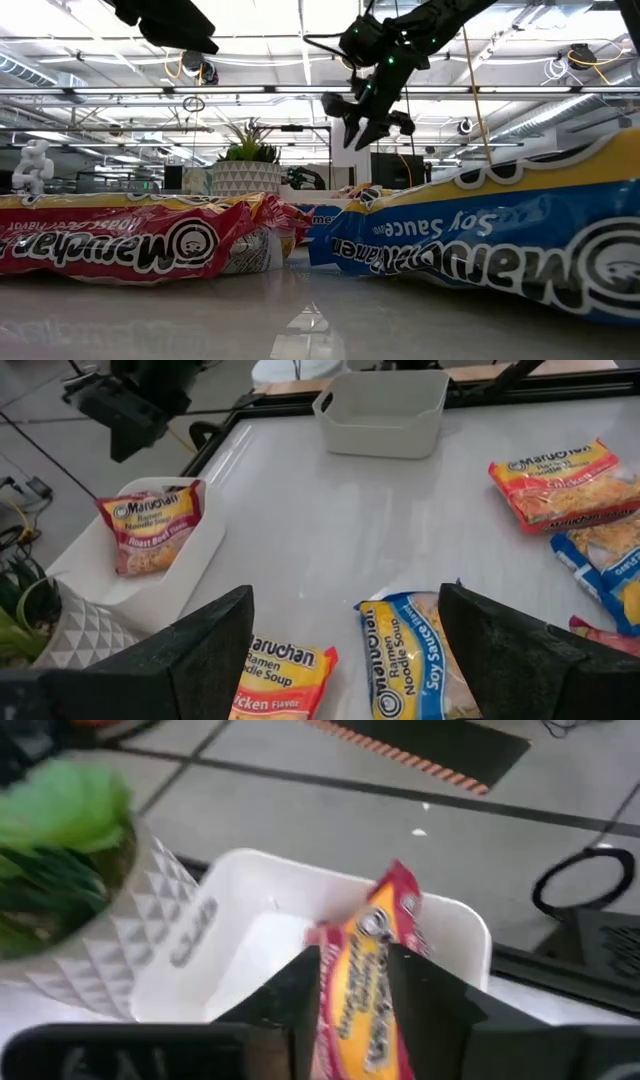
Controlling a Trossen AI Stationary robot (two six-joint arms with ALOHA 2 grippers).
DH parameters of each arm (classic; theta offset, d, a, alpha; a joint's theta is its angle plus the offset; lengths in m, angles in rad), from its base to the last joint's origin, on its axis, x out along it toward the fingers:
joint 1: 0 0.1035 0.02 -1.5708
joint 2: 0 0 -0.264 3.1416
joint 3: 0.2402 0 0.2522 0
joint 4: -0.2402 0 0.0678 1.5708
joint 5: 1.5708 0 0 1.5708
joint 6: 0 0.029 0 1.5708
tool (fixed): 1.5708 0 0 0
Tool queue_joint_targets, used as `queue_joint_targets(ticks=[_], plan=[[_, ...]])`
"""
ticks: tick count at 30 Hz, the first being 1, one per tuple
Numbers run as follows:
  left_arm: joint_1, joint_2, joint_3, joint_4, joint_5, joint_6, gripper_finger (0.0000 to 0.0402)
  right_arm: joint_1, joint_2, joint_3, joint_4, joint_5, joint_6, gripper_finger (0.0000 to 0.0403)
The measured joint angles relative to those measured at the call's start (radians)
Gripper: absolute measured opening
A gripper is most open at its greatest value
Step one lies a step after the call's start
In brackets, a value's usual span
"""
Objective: Sort Maruchan noodles
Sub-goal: Put the top red noodle pack into the white bin
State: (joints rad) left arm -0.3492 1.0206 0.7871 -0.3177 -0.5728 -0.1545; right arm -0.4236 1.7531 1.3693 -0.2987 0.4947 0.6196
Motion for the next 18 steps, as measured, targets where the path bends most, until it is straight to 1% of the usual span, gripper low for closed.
queue_joint_targets(ticks=[6,9,10,14,18], plan=[[0.001,0.000,0.000,0.000,0.000,-0.002,0.0321,-0.001,0.000,0.000,-0.033,-0.002,-0.011,0.0180],[0.001,0.000,0.000,0.000,0.000,-0.002,0.0321,-0.001,0.011,-0.001,-0.034,-0.005,-0.021,0.0201],[0.001,0.000,0.000,0.001,0.000,-0.002,0.0321,-0.003,0.016,-0.001,-0.040,-0.022,-0.023,0.0207],[0.001,0.000,0.000,0.005,0.000,-0.003,0.0321,-0.013,0.059,-0.003,-0.024,-0.086,-0.022,0.0219],[0.001,0.000,0.000,0.007,0.000,-0.005,0.0321,-0.024,0.106,-0.003,-0.018,-0.076,-0.013,0.0220]])
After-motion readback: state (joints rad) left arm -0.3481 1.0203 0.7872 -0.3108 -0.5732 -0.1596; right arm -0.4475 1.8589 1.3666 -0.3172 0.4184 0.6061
